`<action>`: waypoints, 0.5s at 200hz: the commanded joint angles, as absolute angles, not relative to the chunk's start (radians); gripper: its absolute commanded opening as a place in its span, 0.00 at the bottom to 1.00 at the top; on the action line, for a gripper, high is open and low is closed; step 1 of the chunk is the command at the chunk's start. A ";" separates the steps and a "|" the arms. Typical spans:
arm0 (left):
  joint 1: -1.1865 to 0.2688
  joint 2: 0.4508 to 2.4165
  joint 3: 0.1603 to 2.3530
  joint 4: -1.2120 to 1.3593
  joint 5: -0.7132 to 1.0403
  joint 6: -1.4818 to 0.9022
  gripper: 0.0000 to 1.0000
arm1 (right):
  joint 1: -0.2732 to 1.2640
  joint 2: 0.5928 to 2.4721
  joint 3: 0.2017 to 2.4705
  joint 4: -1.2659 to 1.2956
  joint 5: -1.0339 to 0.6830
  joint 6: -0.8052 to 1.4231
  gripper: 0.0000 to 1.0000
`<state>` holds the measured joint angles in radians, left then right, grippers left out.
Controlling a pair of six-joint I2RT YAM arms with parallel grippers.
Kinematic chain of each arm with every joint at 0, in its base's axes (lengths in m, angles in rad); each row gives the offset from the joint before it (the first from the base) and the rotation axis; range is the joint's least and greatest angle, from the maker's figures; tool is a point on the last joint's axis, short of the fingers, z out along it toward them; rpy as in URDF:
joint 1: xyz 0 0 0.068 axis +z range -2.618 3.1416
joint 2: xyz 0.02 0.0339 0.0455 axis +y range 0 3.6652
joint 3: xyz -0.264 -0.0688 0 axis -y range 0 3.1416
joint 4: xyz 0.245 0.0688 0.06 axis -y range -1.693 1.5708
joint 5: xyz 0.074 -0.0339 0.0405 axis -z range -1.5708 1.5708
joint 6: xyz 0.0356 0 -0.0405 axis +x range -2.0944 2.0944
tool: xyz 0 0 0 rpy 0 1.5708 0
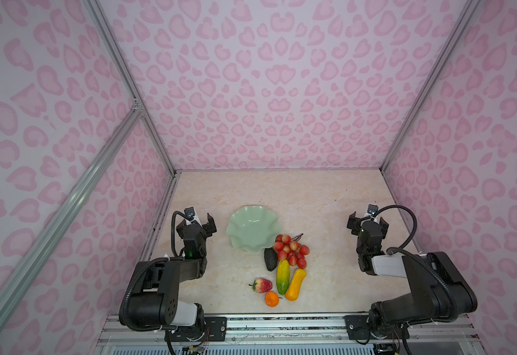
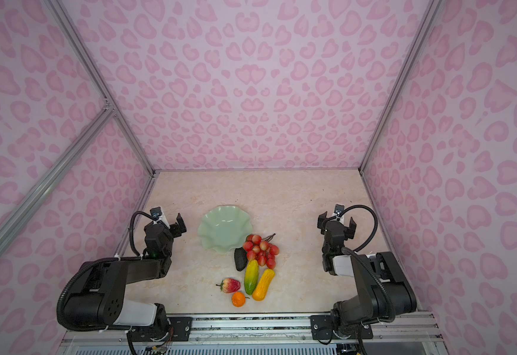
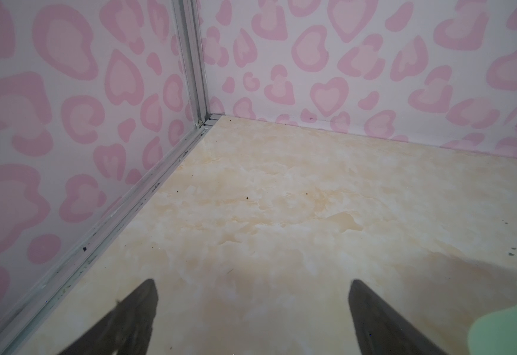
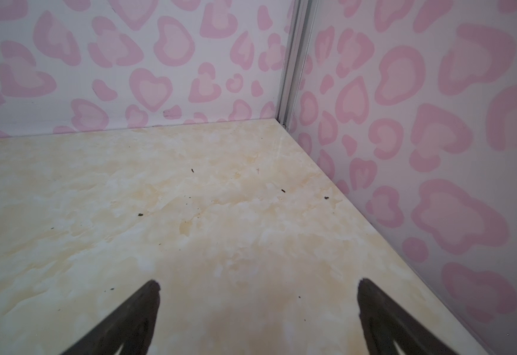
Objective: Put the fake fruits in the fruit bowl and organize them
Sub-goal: 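Reach the right gripper down and grasp the yellow squash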
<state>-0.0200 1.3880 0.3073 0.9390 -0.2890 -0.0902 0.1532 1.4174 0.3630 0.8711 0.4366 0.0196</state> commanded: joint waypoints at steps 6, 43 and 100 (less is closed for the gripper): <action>-0.040 1.204 0.313 0.798 -0.389 -0.125 0.98 | 0.191 1.281 0.554 0.374 0.538 0.179 1.00; -0.041 0.916 0.329 0.513 -0.294 -0.407 0.97 | 0.243 1.246 0.762 -0.097 0.352 0.408 0.97; -0.041 0.643 0.255 0.315 -0.266 -0.537 0.97 | 0.584 1.031 0.657 -0.506 0.159 0.668 0.89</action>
